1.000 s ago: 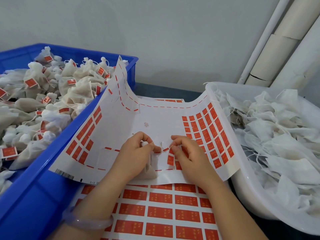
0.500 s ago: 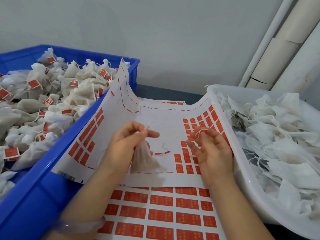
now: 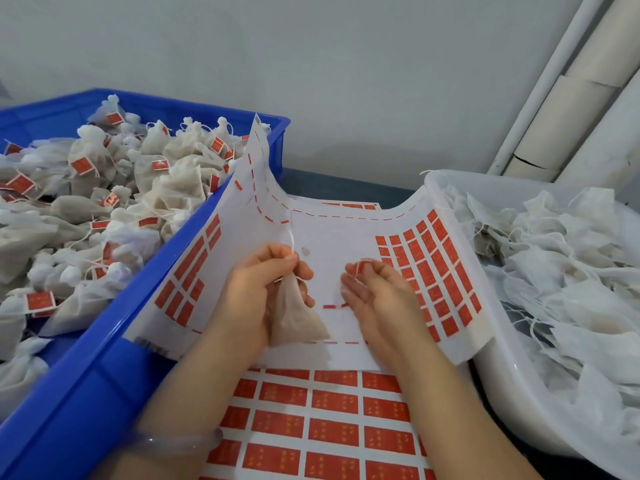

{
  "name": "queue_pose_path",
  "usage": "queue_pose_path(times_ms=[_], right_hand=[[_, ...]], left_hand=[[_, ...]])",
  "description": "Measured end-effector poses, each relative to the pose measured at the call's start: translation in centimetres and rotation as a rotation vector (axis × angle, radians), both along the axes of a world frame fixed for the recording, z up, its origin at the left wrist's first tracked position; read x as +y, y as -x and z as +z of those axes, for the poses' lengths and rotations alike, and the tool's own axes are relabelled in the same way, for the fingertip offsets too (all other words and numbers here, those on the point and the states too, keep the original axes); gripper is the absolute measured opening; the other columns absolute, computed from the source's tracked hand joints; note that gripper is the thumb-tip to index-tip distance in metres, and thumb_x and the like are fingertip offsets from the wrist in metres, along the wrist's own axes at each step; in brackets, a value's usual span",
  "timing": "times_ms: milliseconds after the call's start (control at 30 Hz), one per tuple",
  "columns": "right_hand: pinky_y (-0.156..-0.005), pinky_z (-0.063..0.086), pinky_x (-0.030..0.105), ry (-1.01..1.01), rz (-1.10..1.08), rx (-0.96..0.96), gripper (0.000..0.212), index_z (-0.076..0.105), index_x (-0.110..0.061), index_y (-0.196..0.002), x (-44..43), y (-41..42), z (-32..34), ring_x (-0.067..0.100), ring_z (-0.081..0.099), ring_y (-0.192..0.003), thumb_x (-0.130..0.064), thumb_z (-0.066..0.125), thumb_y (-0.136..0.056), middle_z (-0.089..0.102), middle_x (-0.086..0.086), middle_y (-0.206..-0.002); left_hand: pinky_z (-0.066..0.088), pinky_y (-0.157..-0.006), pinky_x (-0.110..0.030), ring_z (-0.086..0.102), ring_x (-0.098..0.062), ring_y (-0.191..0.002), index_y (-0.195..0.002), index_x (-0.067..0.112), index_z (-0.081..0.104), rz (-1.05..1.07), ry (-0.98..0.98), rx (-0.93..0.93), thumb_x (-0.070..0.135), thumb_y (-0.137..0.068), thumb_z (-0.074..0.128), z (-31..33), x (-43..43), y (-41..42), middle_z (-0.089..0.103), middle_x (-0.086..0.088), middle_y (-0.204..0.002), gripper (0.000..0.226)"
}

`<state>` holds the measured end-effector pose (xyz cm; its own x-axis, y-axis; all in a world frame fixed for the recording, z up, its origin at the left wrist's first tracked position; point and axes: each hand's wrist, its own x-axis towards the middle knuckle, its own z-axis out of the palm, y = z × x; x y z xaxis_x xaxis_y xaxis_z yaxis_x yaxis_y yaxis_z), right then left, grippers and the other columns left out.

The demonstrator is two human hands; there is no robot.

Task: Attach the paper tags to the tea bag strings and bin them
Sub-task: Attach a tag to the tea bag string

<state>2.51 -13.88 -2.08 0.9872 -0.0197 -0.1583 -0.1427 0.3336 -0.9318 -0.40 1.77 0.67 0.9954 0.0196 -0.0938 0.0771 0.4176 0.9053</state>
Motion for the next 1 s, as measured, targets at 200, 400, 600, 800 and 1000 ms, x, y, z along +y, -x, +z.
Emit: queue_pose_path(times_ms=[200,400,600,800,1000], right_hand=[[-0.065,0.058,0.036,-0.491,-0.194,-0.025,0.019,0.057,-0.021,-0.111,-2.7,-0.3,0.9,0.02,0.07,-0.09,-0.027,0.05,-0.095,0.072,0.003,-0.103],[-0.068,0.058,0.037,-0.25,-0.123,-0.063,0.015,0.07,-0.022,-0.091,-2.0,1.7,0.8,0.023,0.07,-0.089,-0.023,0.055,-0.09,0.072,0.003,-0.096],[-0.068,0.055,0.018,0.417,-0.012,-0.107,0.006,0.068,-0.026,-0.087,-0.7,3.4,-0.9,0.003,0.068,-0.081,-0.025,0.062,-0.087,0.07,-0.017,-0.081],[-0.067,0.059,0.03,0.147,-0.159,-0.054,0.011,0.069,-0.02,-0.089,-0.5,3.5,0.2,0.015,0.071,-0.078,-0.022,0.066,-0.079,0.073,-0.006,-0.083],[-0.055,0.057,0.028,-0.072,-0.138,-0.094,0.017,0.075,-0.025,-0.075,-0.7,4.2,1.6,0.023,0.072,-0.078,-0.024,0.07,-0.059,0.074,0.004,-0.086]], left_hand=[[0.051,-0.05,-0.028,0.059,-0.014,-0.047,-0.075,0.016,0.058,0.01,-0.179,0.108,0.011,-0.091,0.052,-0.8,-0.4,-0.5,0.067,-0.002,-0.066,0.018],[0.051,-0.052,-0.025,0.062,-0.014,-0.053,-0.077,0.012,0.063,-0.099,-0.255,0.063,0.013,-0.088,0.058,-0.8,-1.2,0.0,0.067,0.0,-0.067,0.012],[0.049,-0.053,-0.019,0.063,-0.011,-0.059,-0.076,0.015,0.068,-0.068,-0.313,-0.033,0.02,-0.08,0.064,-0.7,-1.1,0.2,0.066,0.0,-0.064,0.008],[0.049,-0.053,-0.015,0.066,-0.01,-0.06,-0.08,0.017,0.067,-0.04,-0.437,-0.053,0.011,-0.086,0.062,-0.9,-1.2,0.1,0.07,0.006,-0.067,0.01],[0.049,-0.051,-0.017,0.068,-0.023,-0.058,-0.065,0.02,0.068,-0.009,-0.434,-0.145,0.004,-0.083,0.064,-0.5,-1.2,0.4,0.068,-0.005,-0.063,0.024]])
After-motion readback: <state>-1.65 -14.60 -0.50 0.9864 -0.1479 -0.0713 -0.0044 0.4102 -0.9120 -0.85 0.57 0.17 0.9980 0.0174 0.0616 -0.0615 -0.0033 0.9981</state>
